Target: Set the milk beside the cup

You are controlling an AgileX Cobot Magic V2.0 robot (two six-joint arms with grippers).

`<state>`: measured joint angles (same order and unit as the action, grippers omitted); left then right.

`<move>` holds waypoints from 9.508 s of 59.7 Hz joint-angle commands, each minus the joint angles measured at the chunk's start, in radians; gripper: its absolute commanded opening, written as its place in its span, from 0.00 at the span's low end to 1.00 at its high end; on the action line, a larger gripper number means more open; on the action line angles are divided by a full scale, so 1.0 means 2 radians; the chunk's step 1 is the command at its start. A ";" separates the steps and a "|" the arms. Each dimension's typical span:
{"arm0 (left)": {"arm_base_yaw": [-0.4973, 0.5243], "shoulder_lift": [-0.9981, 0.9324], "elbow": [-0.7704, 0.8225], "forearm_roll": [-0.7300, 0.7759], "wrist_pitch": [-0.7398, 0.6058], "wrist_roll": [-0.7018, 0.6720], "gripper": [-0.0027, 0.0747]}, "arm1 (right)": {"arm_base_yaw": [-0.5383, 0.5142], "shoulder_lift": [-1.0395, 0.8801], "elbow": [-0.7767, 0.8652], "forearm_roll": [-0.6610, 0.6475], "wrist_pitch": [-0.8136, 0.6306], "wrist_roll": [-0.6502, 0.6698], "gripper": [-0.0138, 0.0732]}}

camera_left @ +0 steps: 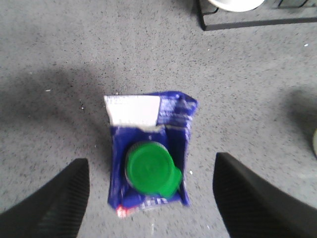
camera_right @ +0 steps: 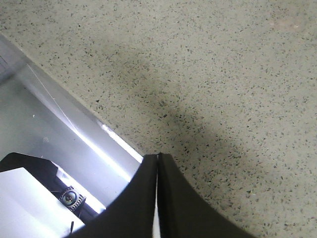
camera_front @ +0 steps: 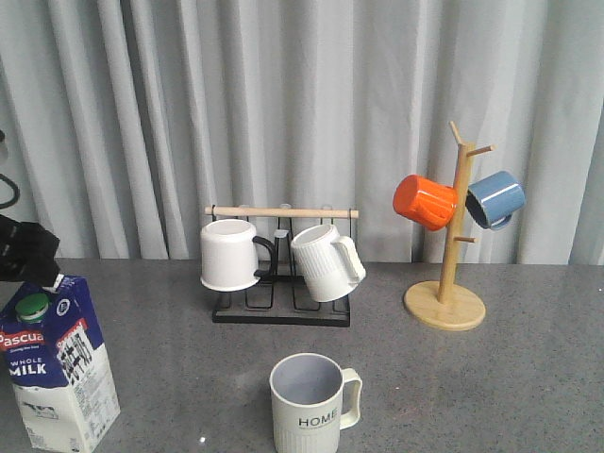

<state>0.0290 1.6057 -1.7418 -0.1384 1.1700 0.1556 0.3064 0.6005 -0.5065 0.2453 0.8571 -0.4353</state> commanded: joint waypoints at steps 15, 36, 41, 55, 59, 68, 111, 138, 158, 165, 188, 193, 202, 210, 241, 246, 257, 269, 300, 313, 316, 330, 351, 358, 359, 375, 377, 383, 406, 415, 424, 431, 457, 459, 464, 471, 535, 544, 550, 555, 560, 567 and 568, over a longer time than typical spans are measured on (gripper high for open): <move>-0.001 0.019 -0.016 -0.009 -0.026 0.002 0.70 | -0.003 0.000 -0.013 0.004 -0.023 0.003 0.15; -0.001 0.055 -0.014 -0.009 -0.008 0.002 0.68 | -0.003 0.000 -0.013 0.004 -0.025 0.004 0.15; -0.001 0.056 -0.014 -0.009 -0.009 0.002 0.62 | -0.003 0.000 -0.013 0.004 -0.026 0.004 0.15; -0.001 0.056 -0.015 -0.026 -0.010 0.002 0.31 | -0.003 0.000 -0.013 0.004 -0.027 0.004 0.15; -0.001 0.055 -0.016 -0.046 -0.010 0.002 0.23 | -0.003 0.000 -0.013 0.004 -0.027 0.004 0.15; -0.001 0.043 -0.016 -0.137 -0.019 0.017 0.09 | -0.003 0.000 -0.013 0.004 -0.027 0.004 0.15; -0.136 0.044 -0.016 -0.122 -0.034 0.017 0.04 | -0.003 0.000 -0.013 0.002 -0.027 0.004 0.15; -0.165 0.075 -0.016 -0.110 -0.002 0.015 0.13 | -0.003 0.000 -0.013 0.000 -0.026 0.004 0.15; -0.165 0.075 -0.016 -0.110 0.039 0.014 0.57 | -0.003 0.000 -0.013 0.000 -0.026 0.004 0.15; -0.165 0.073 -0.016 -0.112 0.039 0.010 0.71 | -0.003 0.000 -0.013 0.000 -0.026 0.004 0.15; -0.165 0.034 -0.016 -0.113 0.039 0.004 0.78 | -0.003 0.000 -0.013 0.000 -0.026 0.010 0.15; -0.165 0.017 -0.016 -0.113 0.039 0.001 0.78 | -0.003 0.000 -0.013 0.000 -0.026 0.010 0.15; -0.165 -0.027 -0.016 -0.113 0.039 0.001 0.76 | -0.003 0.000 -0.013 0.000 -0.035 0.023 0.15; -0.165 -0.071 -0.016 -0.109 0.039 0.001 0.62 | -0.003 0.000 -0.013 0.000 -0.073 0.026 0.15; -0.165 -0.272 0.018 -0.031 -0.006 0.011 0.02 | -0.003 0.000 -0.013 -0.005 -0.185 0.139 0.15; -0.165 -0.310 0.059 -0.031 -0.032 0.001 0.02 | -0.003 0.000 -0.013 -0.005 -0.184 0.139 0.15; -0.165 -0.400 0.178 -0.031 -0.103 -0.020 0.02 | -0.003 0.000 -0.013 -0.005 -0.183 0.139 0.15; -0.165 -0.489 0.307 -0.049 -0.111 -0.067 0.02 | -0.003 0.000 -0.013 -0.005 -0.183 0.139 0.15; -0.165 -0.555 0.392 0.018 -0.099 -0.060 0.02 | -0.003 0.000 -0.013 -0.005 -0.183 0.139 0.15; -0.159 -0.567 0.546 0.078 -0.344 -0.060 0.02 | -0.003 0.000 -0.013 -0.005 -0.183 0.139 0.15; -0.153 -0.575 0.594 0.084 -0.418 -0.060 0.02 | -0.003 0.000 -0.013 -0.005 -0.183 0.139 0.15; -0.118 -0.647 0.799 0.083 -0.657 -0.061 0.02 | -0.003 0.000 -0.013 -0.005 -0.183 0.139 0.15; -0.038 -0.790 0.895 0.083 -0.621 -0.064 0.02 | -0.003 0.000 -0.013 -0.005 -0.183 0.138 0.15; -0.015 -0.817 0.895 0.083 -0.601 -0.064 0.02 | -0.003 0.000 -0.013 -0.005 -0.183 0.138 0.15; -0.014 -0.814 0.895 0.083 -0.601 -0.064 0.02 | -0.003 0.000 -0.013 -0.005 -0.182 0.138 0.15; -0.014 -0.815 0.894 0.083 -0.602 -0.064 0.02 | -0.003 0.000 -0.013 -0.005 -0.183 0.138 0.15; -0.014 -0.815 0.894 0.083 -0.602 -0.064 0.02 | -0.003 0.000 -0.013 -0.005 -0.183 0.138 0.15; -0.014 -0.815 0.894 0.083 -0.602 -0.064 0.02 | -0.003 0.000 -0.013 -0.005 -0.183 0.138 0.15; -0.014 -0.815 0.894 0.083 -0.602 -0.064 0.02 | -0.003 0.000 -0.013 -0.005 -0.183 0.138 0.15; -0.014 -0.815 0.894 0.083 -0.602 -0.064 0.02 | -0.003 0.000 -0.013 -0.005 -0.183 0.138 0.15; -0.014 -0.815 0.894 0.083 -0.602 -0.064 0.02 | -0.003 0.000 -0.013 -0.005 -0.183 0.138 0.15; -0.014 -0.815 0.894 0.083 -0.602 -0.064 0.02 | -0.003 -0.004 -0.013 -0.005 -0.183 0.138 0.15; -0.014 -0.815 0.894 0.083 -0.602 -0.064 0.02 | -0.003 -0.130 0.094 -0.143 -0.354 0.226 0.16; -0.014 -0.815 0.894 0.083 -0.602 -0.064 0.02 | -0.003 -0.145 0.118 -0.153 -0.383 0.250 0.15; -0.014 -0.815 0.894 0.083 -0.602 -0.064 0.02 | -0.013 -0.178 0.167 -0.161 -0.436 0.288 0.15; -0.014 -0.815 0.894 0.083 -0.602 -0.064 0.02 | -0.066 -0.224 0.213 -0.143 -0.465 0.318 0.15; -0.014 -0.815 0.894 0.083 -0.602 -0.064 0.02 | -0.195 -0.311 0.271 -0.138 -0.472 0.336 0.16; -0.014 -0.815 0.894 0.083 -0.602 -0.064 0.02 | -0.195 -0.311 0.271 -0.167 -0.487 0.335 0.16; -0.014 -0.815 0.894 0.083 -0.602 -0.064 0.02 | -0.195 -0.311 0.271 -0.185 -0.496 0.335 0.16; -0.014 -0.815 0.894 0.083 -0.602 -0.064 0.02 | -0.195 -0.311 0.271 -0.192 -0.499 0.330 0.16; -0.014 -0.815 0.894 0.083 -0.602 -0.064 0.02 | -0.195 -0.311 0.271 -0.198 -0.499 0.331 0.16; -0.014 -0.815 0.894 0.083 -0.602 -0.064 0.02 | -0.195 -0.311 0.271 -0.198 -0.497 0.331 0.16; -0.014 -0.815 0.894 0.083 -0.602 -0.064 0.02 | -0.195 -0.311 0.271 -0.198 -0.497 0.331 0.16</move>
<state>0.0000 -0.0116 0.0253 0.0272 0.0388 0.0369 -0.0772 -0.0110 0.0265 -0.1374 -0.0612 0.2373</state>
